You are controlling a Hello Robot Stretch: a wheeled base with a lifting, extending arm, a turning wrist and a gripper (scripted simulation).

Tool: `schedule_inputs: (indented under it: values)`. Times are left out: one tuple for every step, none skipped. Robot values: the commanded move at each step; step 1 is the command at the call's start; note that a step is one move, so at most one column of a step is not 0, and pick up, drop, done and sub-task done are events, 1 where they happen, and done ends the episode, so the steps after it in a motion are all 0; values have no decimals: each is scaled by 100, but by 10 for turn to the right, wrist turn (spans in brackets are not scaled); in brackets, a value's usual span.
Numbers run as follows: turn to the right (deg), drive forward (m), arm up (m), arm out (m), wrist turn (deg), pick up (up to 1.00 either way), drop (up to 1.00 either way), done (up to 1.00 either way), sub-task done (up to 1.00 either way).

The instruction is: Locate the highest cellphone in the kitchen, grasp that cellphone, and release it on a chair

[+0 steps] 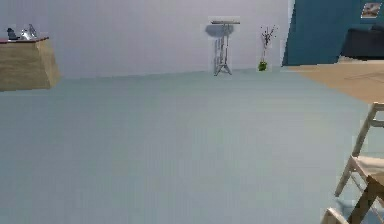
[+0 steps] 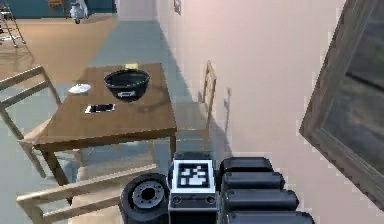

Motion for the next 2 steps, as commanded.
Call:
schedule_inputs:
  values:
    - [450,0,0,0,0,0,0,0,0]
    - [450,0,0,0,0,0,0,0,0]
